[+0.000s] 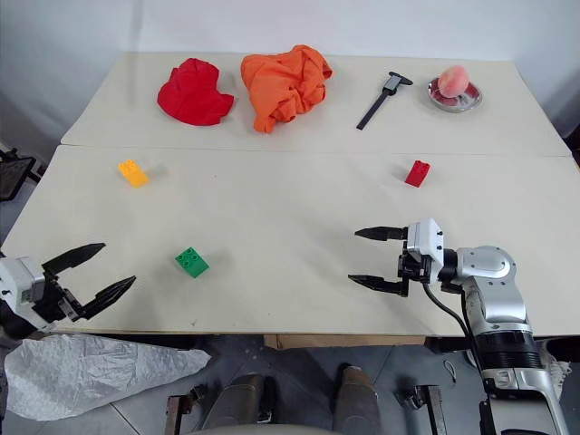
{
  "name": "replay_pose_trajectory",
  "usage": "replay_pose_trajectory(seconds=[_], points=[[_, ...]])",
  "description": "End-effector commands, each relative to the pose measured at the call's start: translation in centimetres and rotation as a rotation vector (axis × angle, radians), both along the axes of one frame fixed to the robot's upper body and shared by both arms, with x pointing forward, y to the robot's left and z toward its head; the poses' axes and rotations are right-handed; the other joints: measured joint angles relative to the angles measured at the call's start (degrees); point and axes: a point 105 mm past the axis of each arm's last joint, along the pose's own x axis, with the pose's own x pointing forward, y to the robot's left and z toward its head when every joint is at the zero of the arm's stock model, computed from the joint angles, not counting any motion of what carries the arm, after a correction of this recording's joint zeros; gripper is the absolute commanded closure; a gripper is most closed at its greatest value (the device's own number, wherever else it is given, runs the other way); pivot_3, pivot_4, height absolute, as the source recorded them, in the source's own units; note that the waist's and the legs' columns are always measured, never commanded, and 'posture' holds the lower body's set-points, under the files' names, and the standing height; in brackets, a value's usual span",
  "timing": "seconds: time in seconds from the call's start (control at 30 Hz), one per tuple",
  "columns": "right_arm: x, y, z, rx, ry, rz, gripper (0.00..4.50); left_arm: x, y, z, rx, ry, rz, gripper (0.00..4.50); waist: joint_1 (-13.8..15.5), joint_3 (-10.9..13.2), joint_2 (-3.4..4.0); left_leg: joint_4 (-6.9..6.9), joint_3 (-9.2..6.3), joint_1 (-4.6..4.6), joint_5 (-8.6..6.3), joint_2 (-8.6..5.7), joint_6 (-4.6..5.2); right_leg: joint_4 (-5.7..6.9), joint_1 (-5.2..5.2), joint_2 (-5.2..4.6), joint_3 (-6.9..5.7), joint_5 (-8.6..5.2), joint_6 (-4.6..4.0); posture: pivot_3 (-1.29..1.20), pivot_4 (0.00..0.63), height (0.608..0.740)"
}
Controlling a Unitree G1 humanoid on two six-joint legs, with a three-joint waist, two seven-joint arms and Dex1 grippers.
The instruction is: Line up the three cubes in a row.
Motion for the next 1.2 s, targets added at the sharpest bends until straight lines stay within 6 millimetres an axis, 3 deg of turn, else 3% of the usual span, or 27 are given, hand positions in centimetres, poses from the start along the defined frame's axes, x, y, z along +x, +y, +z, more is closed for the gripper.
replay_pose_trajectory(seconds=[0.03, 0.13, 0.27, 0.4, 0.5, 0.57, 0.73, 0.93, 1.2], points=[[0.1, -0.2, 0.7, 0.018, -0.031, -0.007, 0.0, 0.3, 0.1, 1.1, -0.015, -0.051, 0.02, 0.02, 0.02, 0.0, 0.0, 0.01, 0.0, 0.0, 0.0, 0.0, 0.0, 0.0, 0.0, 0.0, 0.0, 0.0, 0.0, 0.0, 0.15, 0.74], [0.4, -1.1, 1.2, 0.049, -0.053, -0.089, 0.0, 0.7, -0.8, 2.0, -0.074, -0.027, -0.004, 0.02, 0.01, 0.0, 0.0, 0.01, 0.0, 0.0, 0.0, 0.0, 0.0, 0.01, 0.0, 0.0, 0.0, 0.0, 0.0, 0.0, 0.15, 0.74], [0.3, -3.6, 3.0, 0.155, -0.081, -0.258, 0.0, 0.9, -3.5, 4.7, -0.303, -0.002, -0.139, 0.02, 0.36, 0.0, -0.01, 0.03, -0.07, -0.04, 0.0, 0.0, 0.0, 0.03, 0.01, -0.02, 0.0, 0.0, 0.0, 0.0, 0.15, 0.74], [-0.2, -10.3, 3.5, 0.24, -0.151, -0.646, 0.0, 1.5, -9.8, 4.6, -0.111, -0.034, -0.374, 0.02, 1.48, 0.0, 0.01, 0.26, -0.11, -0.06, -0.05, -0.04, 0.01, 0.06, 0.08, -0.02, -0.01, 0.01, -0.01, 0.0, 0.15, 0.74], [-0.5, -13.7, 2.2, 0.279, -0.165, -0.875, 0.0, 2.2, -12.0, 5.0, -0.131, -0.054, -0.462, 0.02, 1.51, -0.01, 0.01, 0.38, 0.0, -0.05, -0.07, -0.02, 0.02, 0.1, 0.08, 0.0, 0.05, 0.02, -0.03, 0.0, 0.15, 0.74], [-0.6, -14.5, 1.3, 0.277, -0.153, -0.957, 0.0, 2.5, -12.8, 5.2, -0.135, -0.054, -0.501, 0.02, 1.01, -0.01, 0.01, 0.39, 0.02, -0.02, -0.07, 0.08, -0.02, 0.13, 0.06, 0.1, 0.06, 0.03, -0.07, 0.0, 0.15, 0.74], [2.5, -13.4, 0.6, 0.215, -0.056, -1.099, 0.0, 3.3, -13.6, 5.2, -0.143, -0.053, -0.546, 0.02, -1.08, -0.01, 0.14, 0.42, 0.27, 0.06, -0.06, 0.25, -0.06, 0.24, -0.04, 0.22, 0.27, 0.05, -0.15, 0.0, 0.15, 0.74], [8.4, -8.6, 4.9, 0.251, 0.009, -1.107, 0.0, 3.7, -14.0, 4.7, -0.128, -0.028, -0.552, 0.02, -1.68, 0.07, 0.26, 0.54, 0.41, 0.05, -0.06, 0.4, -0.06, 0.31, -0.15, 0.35, 0.43, 0.09, -0.23, 0.0, 0.15, 0.74], [14.1, -7.8, 6.1, 0.259, 0.054, -1.373, 0.0, 3.6, -14.1, 5.4, -0.14, -0.04, -0.557, 0.02, -0.09, 0.07, 0.26, 0.63, 0.42, -0.17, -0.19, 0.39, -0.03, 0.23, -0.26, 0.38, 0.44, 0.11, -0.27, 0.0, 0.15, 0.74]])
